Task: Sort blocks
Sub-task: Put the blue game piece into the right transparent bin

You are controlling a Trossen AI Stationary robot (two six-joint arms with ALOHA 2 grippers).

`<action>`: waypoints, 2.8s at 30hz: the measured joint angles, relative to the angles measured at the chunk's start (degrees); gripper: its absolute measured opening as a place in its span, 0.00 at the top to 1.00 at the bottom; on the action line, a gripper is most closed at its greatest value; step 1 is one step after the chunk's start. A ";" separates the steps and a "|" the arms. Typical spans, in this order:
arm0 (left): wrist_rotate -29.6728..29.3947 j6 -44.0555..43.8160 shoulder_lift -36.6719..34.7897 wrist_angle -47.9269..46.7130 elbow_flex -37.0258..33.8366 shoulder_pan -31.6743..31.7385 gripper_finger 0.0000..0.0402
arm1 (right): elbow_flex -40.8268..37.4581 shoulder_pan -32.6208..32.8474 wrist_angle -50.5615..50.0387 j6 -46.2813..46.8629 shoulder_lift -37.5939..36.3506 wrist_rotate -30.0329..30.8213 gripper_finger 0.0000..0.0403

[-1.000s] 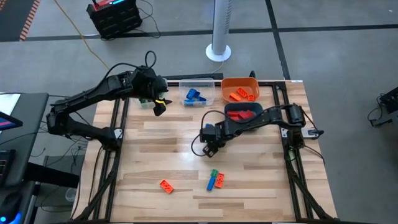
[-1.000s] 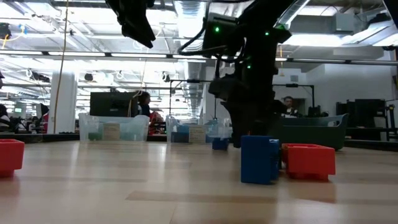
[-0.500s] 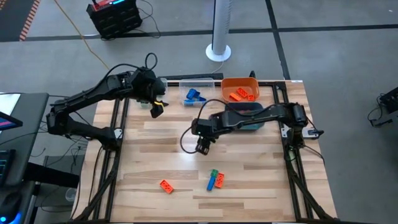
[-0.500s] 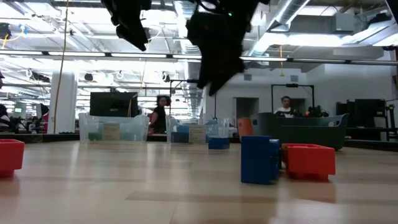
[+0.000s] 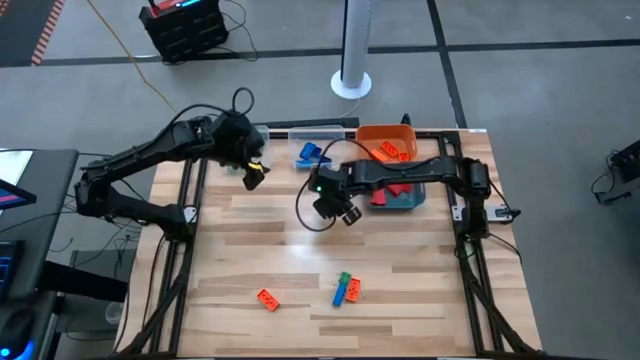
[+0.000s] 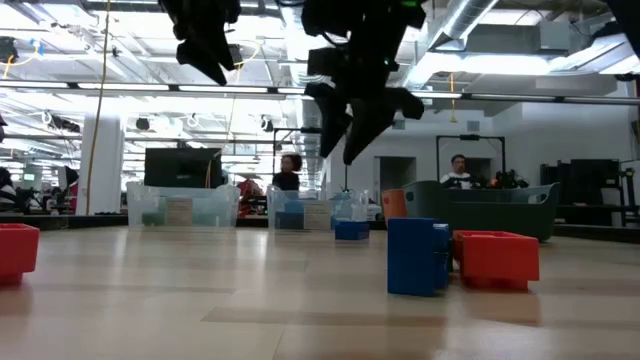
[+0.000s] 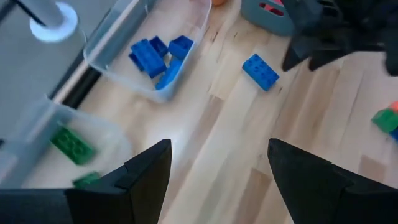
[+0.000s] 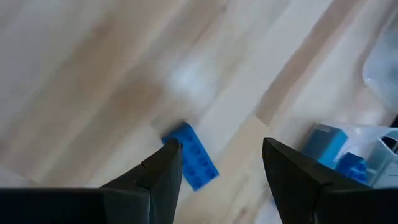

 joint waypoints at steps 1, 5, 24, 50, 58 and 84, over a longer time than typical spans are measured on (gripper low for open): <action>0.00 -1.61 0.00 -0.10 0.00 -0.22 0.35 | -0.63 -0.57 0.64 -0.90 0.00 -0.33 0.43; 0.00 -9.87 -0.37 0.01 -0.01 -1.06 0.35 | -4.07 -2.89 0.43 -2.08 0.00 -3.02 0.43; -4.49 -25.60 -3.61 2.52 -0.02 -8.18 0.35 | -13.03 -7.77 8.52 -14.63 0.02 -6.81 0.43; -6.36 -26.39 -3.61 2.06 -0.02 -8.58 0.35 | -14.64 -8.11 11.64 -8.97 4.72 -11.33 0.55; -6.88 -24.85 -3.61 2.06 -0.02 -8.60 0.35 | -13.81 -7.69 11.55 -2.72 4.61 -13.55 0.76; -10.18 -17.48 -3.58 -3.36 -10.71 -11.77 0.35 | 0.42 -19.27 23.48 34.74 4.66 0.73 0.75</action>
